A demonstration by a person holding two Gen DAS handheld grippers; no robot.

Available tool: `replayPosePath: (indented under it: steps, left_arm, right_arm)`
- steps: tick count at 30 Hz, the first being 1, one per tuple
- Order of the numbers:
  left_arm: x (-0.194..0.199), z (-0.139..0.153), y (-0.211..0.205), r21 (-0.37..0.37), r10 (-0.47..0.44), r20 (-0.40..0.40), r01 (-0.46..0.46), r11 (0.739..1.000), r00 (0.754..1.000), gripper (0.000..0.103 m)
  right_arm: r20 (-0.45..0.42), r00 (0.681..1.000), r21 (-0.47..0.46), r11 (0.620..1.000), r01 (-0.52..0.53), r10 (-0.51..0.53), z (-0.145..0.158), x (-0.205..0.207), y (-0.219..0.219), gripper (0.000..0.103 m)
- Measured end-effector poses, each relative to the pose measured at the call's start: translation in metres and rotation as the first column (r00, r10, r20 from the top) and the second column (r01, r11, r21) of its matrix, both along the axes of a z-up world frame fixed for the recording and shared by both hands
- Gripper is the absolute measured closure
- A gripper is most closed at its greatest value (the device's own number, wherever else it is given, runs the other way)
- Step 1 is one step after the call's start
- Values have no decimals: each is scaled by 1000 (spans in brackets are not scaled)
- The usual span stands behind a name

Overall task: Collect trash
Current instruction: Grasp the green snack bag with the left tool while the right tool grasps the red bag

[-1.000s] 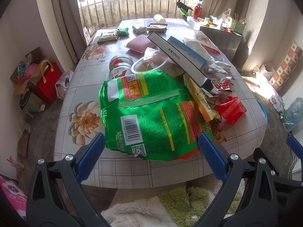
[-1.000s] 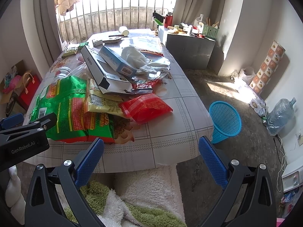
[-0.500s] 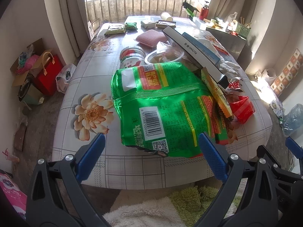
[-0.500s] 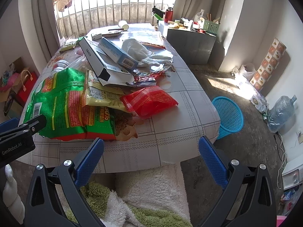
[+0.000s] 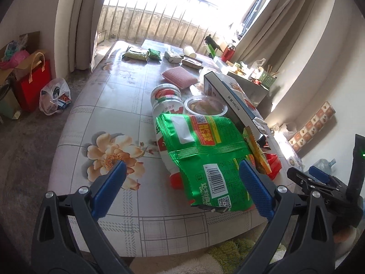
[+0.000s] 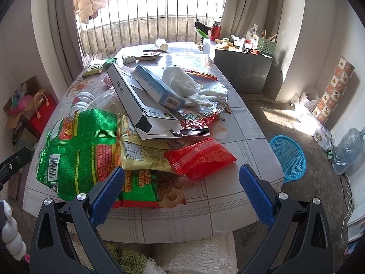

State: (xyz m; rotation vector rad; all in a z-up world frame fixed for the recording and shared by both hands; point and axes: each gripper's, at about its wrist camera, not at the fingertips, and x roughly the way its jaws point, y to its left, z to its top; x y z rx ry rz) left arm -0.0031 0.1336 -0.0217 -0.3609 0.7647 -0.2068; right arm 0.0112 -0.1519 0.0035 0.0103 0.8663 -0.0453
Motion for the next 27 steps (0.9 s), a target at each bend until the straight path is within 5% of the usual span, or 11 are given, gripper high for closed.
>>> replayPosePath:
  steps: [6, 12, 21, 27]
  left_arm:
    - [39, -26, 9, -198, -106, -81, 88, 976, 991, 9]
    - [77, -65, 15, -451, -237, -194, 128, 883, 952, 28]
    - [82, -53, 10, -491, -369, -122, 267, 829, 921, 64]
    - [81, -51, 11, -471, -400, -110, 306, 827, 910, 80]
  right_arm:
    - [9, 1000, 7, 1000, 25, -25, 3, 9, 4, 6]
    - [-22, 998, 51, 996, 67, -66, -3, 18, -3, 6]
    - [-65, 992, 49, 992, 116, -112, -13, 27, -40, 18]
    - [-226, 962, 320, 922, 219, -150, -45, 39, -74, 25]
